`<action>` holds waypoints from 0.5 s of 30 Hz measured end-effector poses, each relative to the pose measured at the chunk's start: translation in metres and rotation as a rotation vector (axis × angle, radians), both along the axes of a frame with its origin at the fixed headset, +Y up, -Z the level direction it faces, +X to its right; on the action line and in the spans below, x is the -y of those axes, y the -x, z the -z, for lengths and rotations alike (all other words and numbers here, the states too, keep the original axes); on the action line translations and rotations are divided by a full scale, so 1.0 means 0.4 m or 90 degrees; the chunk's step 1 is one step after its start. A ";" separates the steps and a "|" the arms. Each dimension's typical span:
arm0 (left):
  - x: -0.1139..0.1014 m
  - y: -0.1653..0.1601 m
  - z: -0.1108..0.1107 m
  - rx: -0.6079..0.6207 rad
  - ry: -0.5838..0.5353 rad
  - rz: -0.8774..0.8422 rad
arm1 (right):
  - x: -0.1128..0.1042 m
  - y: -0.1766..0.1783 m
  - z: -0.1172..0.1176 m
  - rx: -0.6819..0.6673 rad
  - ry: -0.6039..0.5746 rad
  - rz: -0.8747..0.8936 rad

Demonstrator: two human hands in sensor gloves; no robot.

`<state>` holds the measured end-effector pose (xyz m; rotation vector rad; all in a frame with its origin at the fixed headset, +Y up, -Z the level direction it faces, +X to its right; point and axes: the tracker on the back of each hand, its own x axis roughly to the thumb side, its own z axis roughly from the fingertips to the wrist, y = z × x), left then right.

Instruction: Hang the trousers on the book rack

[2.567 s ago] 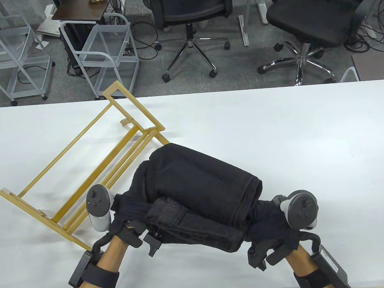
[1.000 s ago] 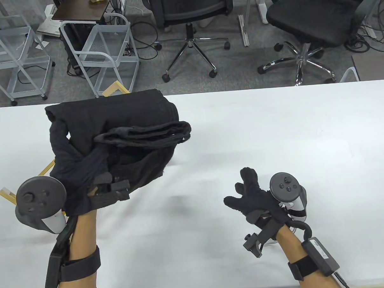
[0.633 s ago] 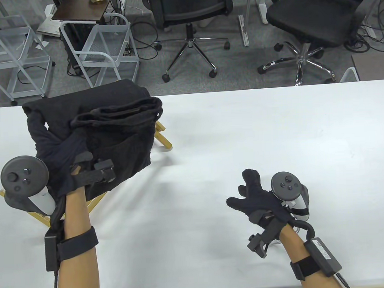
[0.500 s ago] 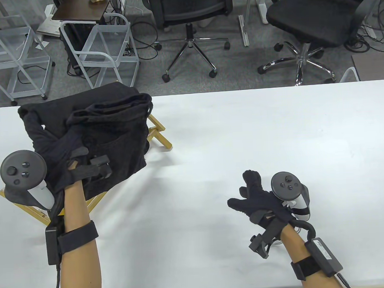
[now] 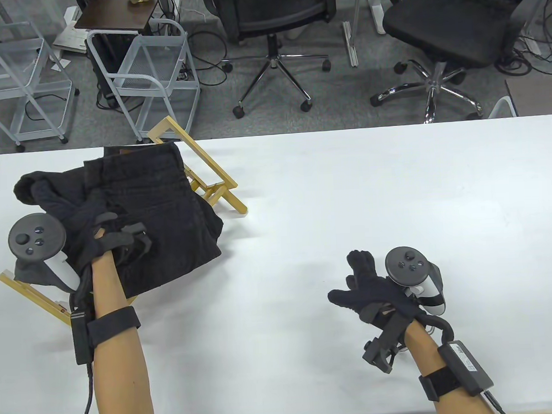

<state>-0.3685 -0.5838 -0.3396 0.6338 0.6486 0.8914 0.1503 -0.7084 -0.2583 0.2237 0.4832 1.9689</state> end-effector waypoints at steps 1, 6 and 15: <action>0.011 0.004 0.002 -0.003 0.002 0.009 | 0.000 0.002 0.000 -0.004 0.002 -0.002; 0.041 0.012 0.011 -0.016 0.039 0.074 | 0.004 0.010 -0.001 -0.014 0.006 -0.010; 0.092 0.008 0.029 -0.061 0.165 0.216 | 0.009 0.016 -0.003 -0.027 0.013 -0.030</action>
